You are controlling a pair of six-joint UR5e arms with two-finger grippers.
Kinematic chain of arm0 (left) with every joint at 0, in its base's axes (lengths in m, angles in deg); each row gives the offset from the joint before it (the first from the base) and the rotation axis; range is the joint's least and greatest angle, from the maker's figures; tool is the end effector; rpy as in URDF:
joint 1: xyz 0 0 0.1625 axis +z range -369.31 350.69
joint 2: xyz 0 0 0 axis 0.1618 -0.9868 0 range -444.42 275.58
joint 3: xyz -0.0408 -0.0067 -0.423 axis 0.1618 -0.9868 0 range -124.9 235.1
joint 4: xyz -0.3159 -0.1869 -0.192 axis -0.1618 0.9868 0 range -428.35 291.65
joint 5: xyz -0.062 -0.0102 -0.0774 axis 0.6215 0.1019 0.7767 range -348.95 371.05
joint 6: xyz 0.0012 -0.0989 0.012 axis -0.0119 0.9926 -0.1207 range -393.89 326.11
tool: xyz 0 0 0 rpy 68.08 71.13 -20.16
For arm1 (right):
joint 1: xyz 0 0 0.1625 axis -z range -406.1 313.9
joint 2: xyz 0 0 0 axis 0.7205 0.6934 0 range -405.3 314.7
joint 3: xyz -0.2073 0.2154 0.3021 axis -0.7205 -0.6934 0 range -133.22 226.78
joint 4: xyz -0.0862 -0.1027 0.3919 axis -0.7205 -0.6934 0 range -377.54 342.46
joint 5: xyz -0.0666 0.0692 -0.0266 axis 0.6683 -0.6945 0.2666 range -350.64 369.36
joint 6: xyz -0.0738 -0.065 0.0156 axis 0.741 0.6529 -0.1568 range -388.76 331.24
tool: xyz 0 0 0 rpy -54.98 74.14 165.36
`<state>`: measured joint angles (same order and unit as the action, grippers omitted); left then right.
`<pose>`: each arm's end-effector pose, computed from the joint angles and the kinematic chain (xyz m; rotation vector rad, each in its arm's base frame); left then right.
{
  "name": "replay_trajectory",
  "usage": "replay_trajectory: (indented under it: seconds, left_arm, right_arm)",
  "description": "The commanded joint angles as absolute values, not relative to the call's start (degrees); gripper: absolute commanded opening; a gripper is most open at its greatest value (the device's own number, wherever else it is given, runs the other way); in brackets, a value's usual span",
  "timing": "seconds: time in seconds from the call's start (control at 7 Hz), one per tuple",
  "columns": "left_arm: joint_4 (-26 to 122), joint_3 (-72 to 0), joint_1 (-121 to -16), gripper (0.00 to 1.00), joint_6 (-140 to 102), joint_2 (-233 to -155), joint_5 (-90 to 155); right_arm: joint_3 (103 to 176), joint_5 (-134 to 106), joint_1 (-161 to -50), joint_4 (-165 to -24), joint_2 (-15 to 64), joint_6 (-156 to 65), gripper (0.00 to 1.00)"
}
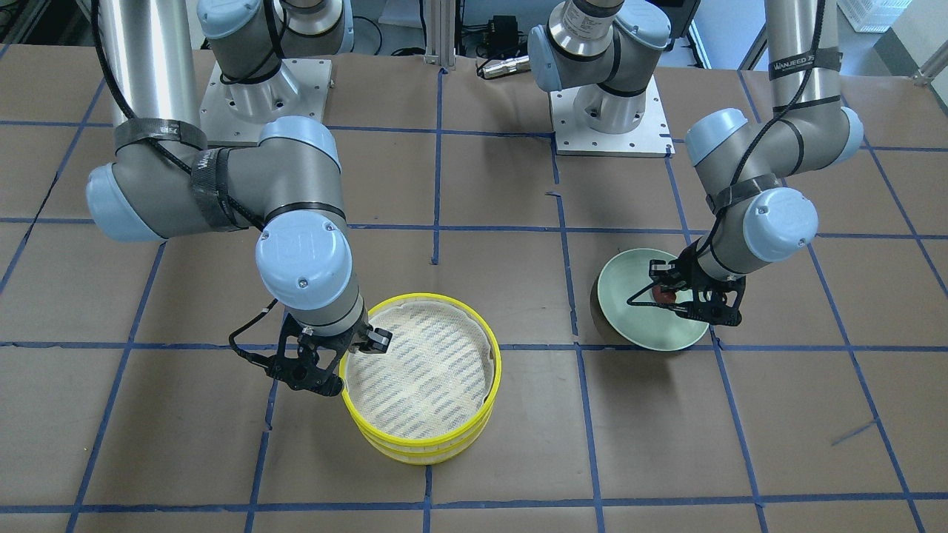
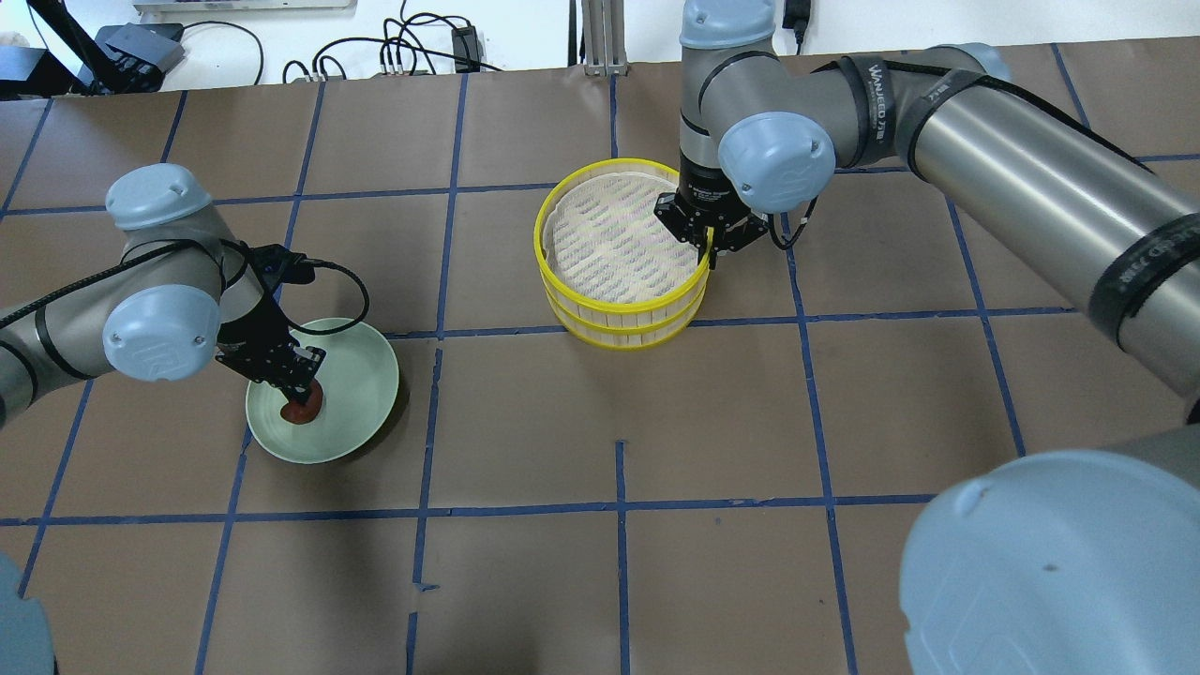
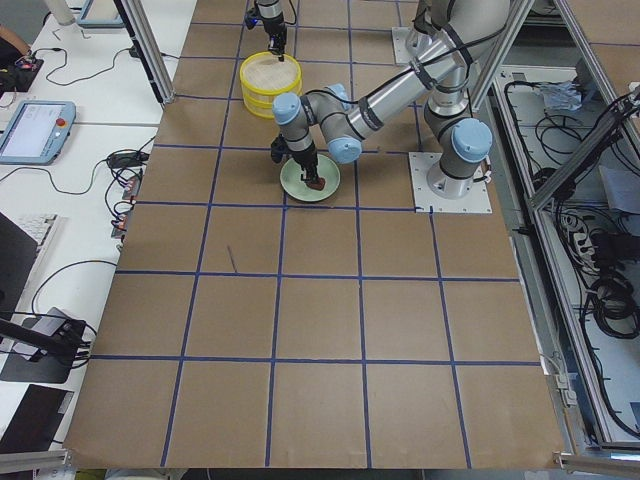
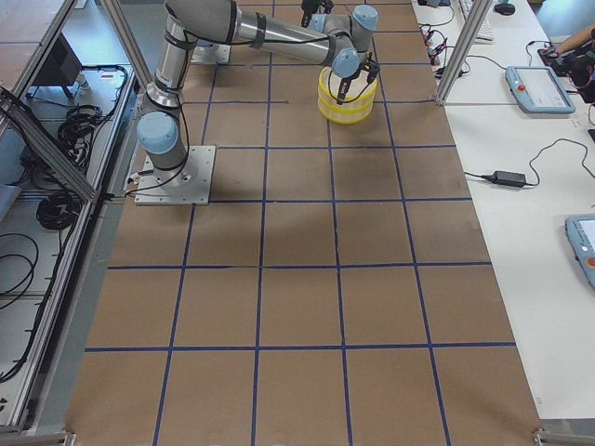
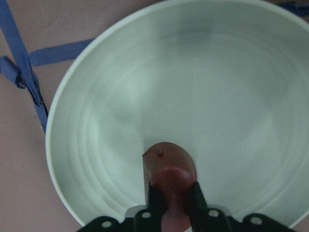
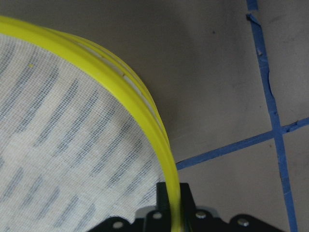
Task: Place buns in different layers of steamer
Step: 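Carry the brown bun over the top tier with left gripper while right withdraws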
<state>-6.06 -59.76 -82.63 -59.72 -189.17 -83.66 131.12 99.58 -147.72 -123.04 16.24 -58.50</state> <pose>0.0200 -0.5028 0.2056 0.2621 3.1100 0.3498 0.2612 -0.6101 0.2727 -0.4859 -3.0492 -0.1822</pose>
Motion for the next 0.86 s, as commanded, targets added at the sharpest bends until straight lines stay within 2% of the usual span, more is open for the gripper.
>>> replay_trajectory:
  seconds: [0.0, 0.29, 0.43, 0.57, 0.71]
  left_arm:
    - [-6.65, -55.41, -85.24, 0.0, -57.81, -186.03, -83.17]
    - [-3.06, -48.3, -94.16, 0.01, -49.17, -184.26, -82.04]
    - [-2.27, -44.17, -99.61, 0.01, -38.92, -184.52, -79.24]
    - [-1.21, -41.17, -103.23, 0.01, -31.68, -184.87, -78.34]
    - [-1.64, -40.27, -104.49, 0.01, -27.0, -185.57, -73.11]
  right_arm:
    - [131.59, 99.54, -148.92, -121.79, 16.75, -59.34, 0.07]
    - [132.12, 99.45, -149.81, -121.78, 17.01, -59.43, 0.13]
    - [132.2, 99.54, -149.81, -121.78, 17.45, -59.35, 0.42]
    - [132.29, 99.8, -149.72, -121.86, 17.8, -58.56, 0.78]
    - [131.77, 99.72, -149.46, -121.78, 18.76, -58.38, 0.83]
